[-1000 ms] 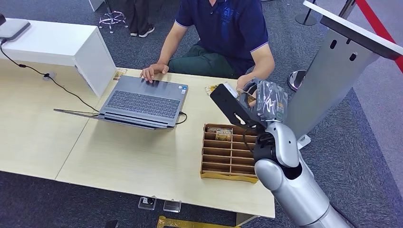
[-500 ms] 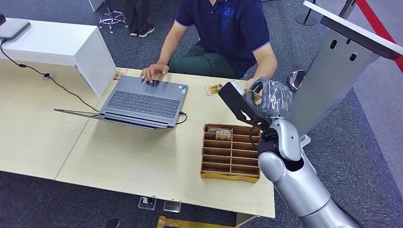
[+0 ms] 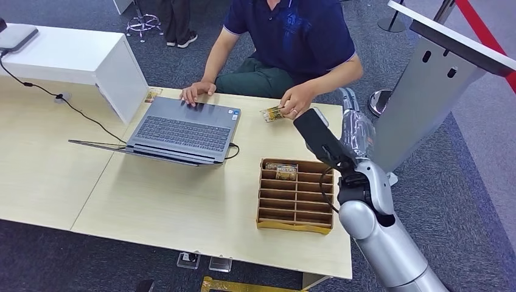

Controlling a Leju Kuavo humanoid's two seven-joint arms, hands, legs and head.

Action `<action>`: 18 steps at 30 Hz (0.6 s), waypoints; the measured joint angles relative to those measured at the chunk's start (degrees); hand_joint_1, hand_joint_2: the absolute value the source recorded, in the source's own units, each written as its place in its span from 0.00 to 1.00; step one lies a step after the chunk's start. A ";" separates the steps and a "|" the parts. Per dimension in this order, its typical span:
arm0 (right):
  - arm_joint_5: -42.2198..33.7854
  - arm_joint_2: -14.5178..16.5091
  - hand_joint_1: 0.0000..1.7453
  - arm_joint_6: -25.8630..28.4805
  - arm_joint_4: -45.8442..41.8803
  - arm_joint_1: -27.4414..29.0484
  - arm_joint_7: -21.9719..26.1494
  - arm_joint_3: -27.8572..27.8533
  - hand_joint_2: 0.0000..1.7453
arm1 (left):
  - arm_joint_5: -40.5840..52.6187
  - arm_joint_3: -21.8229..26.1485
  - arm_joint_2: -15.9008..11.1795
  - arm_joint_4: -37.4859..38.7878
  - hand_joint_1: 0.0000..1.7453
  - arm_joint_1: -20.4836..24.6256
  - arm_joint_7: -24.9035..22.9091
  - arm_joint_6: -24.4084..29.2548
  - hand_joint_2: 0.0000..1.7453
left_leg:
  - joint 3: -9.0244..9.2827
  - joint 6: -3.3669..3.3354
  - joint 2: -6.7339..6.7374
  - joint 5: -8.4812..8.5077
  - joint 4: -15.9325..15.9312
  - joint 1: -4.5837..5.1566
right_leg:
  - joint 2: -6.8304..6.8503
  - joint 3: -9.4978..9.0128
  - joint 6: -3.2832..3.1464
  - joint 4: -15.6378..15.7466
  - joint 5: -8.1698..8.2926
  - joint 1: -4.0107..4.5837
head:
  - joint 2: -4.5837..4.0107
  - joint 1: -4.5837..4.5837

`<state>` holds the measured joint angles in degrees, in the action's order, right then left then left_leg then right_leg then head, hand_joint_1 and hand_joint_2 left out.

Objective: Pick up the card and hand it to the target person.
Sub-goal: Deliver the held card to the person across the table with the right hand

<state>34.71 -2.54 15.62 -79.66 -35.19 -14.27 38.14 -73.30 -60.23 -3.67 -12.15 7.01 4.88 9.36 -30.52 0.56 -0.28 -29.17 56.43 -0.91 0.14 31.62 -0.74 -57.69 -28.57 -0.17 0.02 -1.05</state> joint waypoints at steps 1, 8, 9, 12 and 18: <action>-1.79 -0.41 0.00 0.04 -1.38 0.94 1.04 -0.51 1.00 | -0.19 0.01 0.00 0.00 0.00 -0.12 0.13 0.02 0.00 | 0.00 0.00 0.00 0.00 0.00 0.00 | 0.01 0.00 0.00 0.01 0.00 0.00 | 0.01 0.01; -22.43 -5.03 0.00 -0.92 -13.21 13.31 17.11 -5.48 1.00 | -1.71 0.09 -0.03 0.00 0.00 -1.05 0.51 0.82 0.00 | -0.02 -0.02 -0.02 -0.05 0.01 0.00 | 0.01 0.02 0.02 0.07 -0.02 0.00 | 0.00 0.03; -24.92 -5.76 0.00 -1.56 -14.64 15.67 19.25 -6.29 1.00 | -1.87 0.11 -0.04 0.00 0.00 -1.10 0.46 0.99 0.00 | -0.02 -0.02 -0.02 -0.06 0.01 0.00 | 0.01 0.02 0.02 0.07 -0.02 0.00 | 0.00 0.03; -30.96 -7.66 0.00 -3.61 -18.07 22.71 23.88 -8.46 1.00 | -2.40 0.18 -0.06 0.00 0.00 -1.12 0.33 1.48 0.00 | -0.03 -0.02 -0.02 -0.08 0.00 0.00 | 0.01 0.01 0.04 0.09 -0.03 0.00 | 0.00 0.03; -41.28 -9.62 0.00 -4.94 -19.81 34.89 32.57 -11.73 1.00 | -3.08 0.63 -0.09 0.00 0.00 -1.11 0.13 2.19 1.00 | -0.07 -0.02 -0.01 -0.08 -0.01 0.00 | 0.01 0.01 0.04 0.09 -0.04 0.00 | 0.01 0.02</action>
<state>-6.57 -12.15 10.67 -99.47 -0.30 18.30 26.41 -76.38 -59.59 -3.76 -12.15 5.90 5.00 11.55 -30.59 0.53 -0.29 -29.25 56.42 -0.91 0.15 31.63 -0.70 -57.60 -28.60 -0.17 0.03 -1.03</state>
